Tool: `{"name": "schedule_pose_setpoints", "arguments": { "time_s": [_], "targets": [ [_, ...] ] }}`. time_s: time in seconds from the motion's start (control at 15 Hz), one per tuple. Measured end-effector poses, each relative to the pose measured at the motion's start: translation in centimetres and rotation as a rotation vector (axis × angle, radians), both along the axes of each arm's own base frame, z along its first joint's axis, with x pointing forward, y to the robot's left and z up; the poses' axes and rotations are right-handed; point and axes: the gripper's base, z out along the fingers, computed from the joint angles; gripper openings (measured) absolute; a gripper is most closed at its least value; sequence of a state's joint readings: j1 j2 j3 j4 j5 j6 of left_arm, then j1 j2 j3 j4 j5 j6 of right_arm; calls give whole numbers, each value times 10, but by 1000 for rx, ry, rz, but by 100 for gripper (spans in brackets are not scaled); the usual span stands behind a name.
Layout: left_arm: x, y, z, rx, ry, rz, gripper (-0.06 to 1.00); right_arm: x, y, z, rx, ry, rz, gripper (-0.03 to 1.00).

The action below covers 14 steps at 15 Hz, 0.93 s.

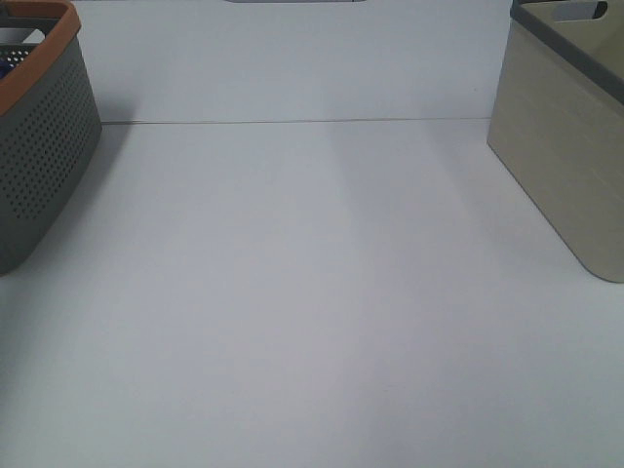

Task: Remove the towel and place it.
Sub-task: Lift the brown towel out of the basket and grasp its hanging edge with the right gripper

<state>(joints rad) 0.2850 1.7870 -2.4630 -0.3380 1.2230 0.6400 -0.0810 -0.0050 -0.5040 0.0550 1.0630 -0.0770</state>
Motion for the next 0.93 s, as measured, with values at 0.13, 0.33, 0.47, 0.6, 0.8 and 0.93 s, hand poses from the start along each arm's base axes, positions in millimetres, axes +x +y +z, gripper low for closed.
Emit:
{"name": "schedule_pose_setpoints", "arguments": {
  "time_s": [0.13,0.33,0.47,0.6,0.8,0.93],
  "targets": [
    [-16,-13,15,-14,-62,-87,0,0,0,0,0,0,0,62],
    [-31,-28,30,-82,-122,-184,0,0,0,0,0,0,0,62],
    [-39,-45,40,-195,-180,-335,0,0,1,0,12,-1,8,62],
    [-40,-58,42,-202,-203,-424,0,0,2,0,21,-3,15,62],
    [-39,-103,38,-89,-196,-562,0,13,7,14,20,-11,85,62],
    [-38,-133,34,0,-179,-578,0,31,13,30,59,-71,161,62]
  ]
}}
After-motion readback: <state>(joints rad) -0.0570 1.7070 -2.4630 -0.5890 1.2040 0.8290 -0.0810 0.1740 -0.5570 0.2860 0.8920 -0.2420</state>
